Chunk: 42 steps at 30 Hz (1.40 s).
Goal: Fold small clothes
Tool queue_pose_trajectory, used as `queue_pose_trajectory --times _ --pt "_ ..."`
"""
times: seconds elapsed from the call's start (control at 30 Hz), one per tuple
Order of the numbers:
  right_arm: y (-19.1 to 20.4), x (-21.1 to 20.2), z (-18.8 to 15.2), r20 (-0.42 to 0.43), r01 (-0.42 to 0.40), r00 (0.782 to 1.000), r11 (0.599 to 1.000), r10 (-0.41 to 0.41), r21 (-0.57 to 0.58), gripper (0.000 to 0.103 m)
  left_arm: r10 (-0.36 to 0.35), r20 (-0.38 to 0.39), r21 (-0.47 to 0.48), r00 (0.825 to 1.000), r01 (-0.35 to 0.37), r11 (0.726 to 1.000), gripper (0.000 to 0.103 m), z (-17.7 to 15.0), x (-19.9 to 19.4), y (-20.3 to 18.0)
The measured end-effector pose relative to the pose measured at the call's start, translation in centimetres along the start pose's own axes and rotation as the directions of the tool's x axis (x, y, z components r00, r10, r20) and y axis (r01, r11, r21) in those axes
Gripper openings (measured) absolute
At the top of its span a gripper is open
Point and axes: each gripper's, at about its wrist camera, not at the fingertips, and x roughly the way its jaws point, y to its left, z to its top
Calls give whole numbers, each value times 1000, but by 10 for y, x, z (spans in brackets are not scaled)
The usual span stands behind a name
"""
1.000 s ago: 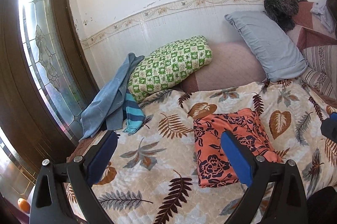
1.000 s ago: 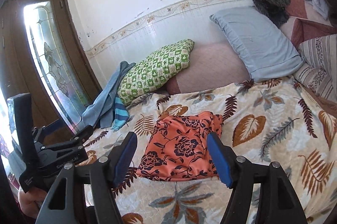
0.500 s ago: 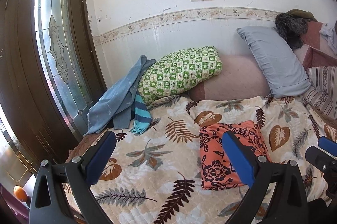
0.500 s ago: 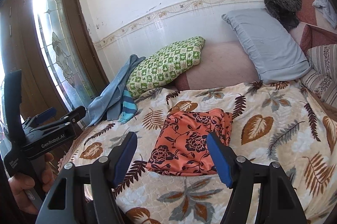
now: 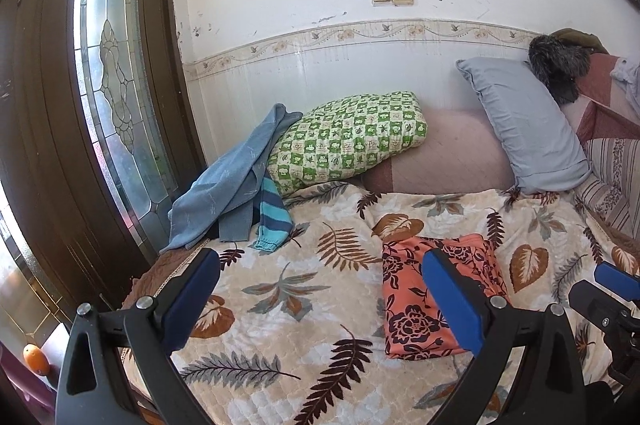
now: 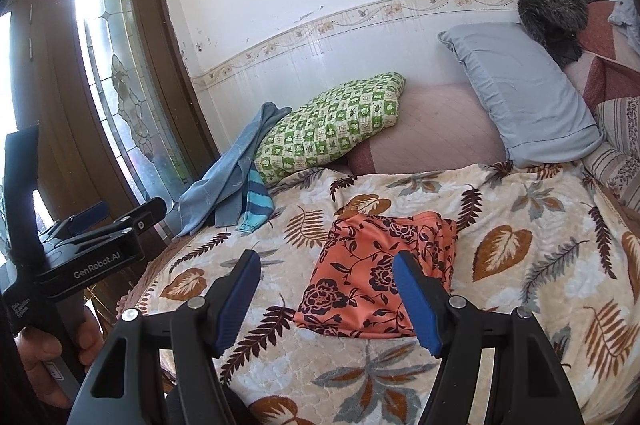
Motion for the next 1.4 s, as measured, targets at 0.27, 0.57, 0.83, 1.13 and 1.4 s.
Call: queue_pose_trajectory --times 0.27,0.57,0.83,1.13,1.4 --pt "3 1 2 6 -2 1000 1000 2 -5 72 -1 1 -3 1000 1 1000 101 0 -1 2" --pt "3 0 2 13 5 1000 1000 -5 -8 72 2 9 -11 1000 -2 1000 101 0 -5 4" --pt "4 1 -1 4 11 1000 1000 -11 -7 72 13 4 -6 1000 -13 1000 101 -3 -5 4" --pt "7 4 -1 -6 11 1000 1000 -11 -13 72 4 30 -15 1000 -3 1000 101 -5 -11 10" --pt "15 6 2 -4 -4 1000 999 4 -36 72 -2 73 24 997 0 1000 101 -6 -18 9"
